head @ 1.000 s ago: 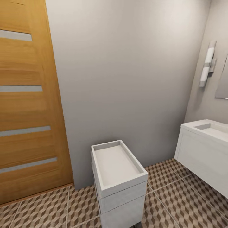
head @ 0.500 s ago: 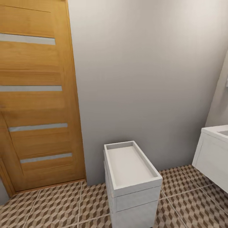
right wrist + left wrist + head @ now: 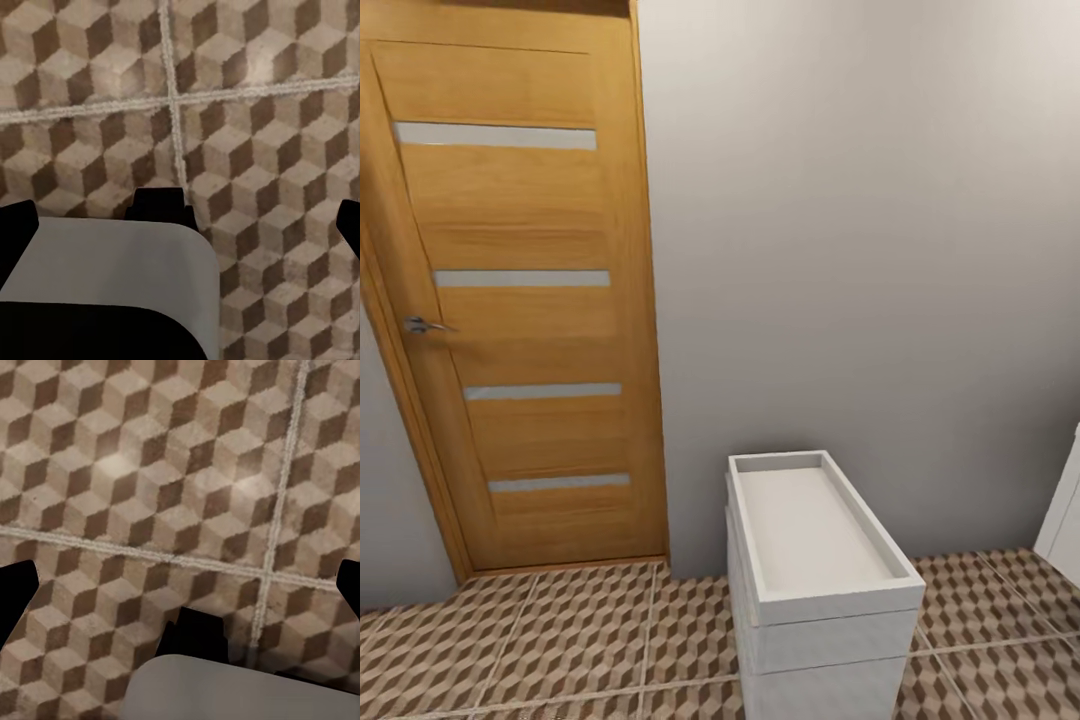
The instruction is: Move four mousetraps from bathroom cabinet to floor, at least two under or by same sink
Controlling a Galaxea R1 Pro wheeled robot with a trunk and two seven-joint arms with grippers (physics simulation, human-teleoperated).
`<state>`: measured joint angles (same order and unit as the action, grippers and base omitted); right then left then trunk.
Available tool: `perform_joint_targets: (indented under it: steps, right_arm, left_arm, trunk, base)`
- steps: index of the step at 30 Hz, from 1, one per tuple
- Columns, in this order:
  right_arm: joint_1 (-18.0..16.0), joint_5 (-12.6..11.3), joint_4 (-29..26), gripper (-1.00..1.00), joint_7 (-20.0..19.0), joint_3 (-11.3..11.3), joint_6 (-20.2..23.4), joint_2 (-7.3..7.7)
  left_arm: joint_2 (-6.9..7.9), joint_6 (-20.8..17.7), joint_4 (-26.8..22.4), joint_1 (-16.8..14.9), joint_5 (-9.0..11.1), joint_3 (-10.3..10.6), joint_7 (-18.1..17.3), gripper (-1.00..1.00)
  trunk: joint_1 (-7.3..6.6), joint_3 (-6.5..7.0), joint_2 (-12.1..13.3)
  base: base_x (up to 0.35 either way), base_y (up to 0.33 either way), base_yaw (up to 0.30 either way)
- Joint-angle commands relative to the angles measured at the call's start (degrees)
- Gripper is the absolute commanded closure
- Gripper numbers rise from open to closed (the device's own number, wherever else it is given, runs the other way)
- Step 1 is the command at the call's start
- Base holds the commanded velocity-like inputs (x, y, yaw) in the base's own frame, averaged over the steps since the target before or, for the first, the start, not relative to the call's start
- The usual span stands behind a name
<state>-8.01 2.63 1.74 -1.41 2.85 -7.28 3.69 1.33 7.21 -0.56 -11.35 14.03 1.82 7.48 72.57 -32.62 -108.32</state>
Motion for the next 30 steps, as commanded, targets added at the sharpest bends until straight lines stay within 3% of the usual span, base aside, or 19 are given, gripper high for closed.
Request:
perform_joint_targets:
  steps: [1,30]
  right_arm:
    - [-0.1,0.3,0.2,-1.0,-0.1,0.3,-0.4,0.02]
    - [-0.1,0.3,0.2,-1.0,0.5,0.3,-0.4,0.09]
  left_arm:
    - [-0.01,0.2,0.0,0.0,0.4,0.2,0.1,-1.0]
    - [-0.01,0.2,0.0,0.0,0.4,0.2,0.1,-1.0]
  trunk:
    - [-0.01,-0.06,0.0]
    - [-0.01,-0.06,0.0]
  base:
    - [0.0,0.0,0.28]
    - [0.0,0.0,0.28]
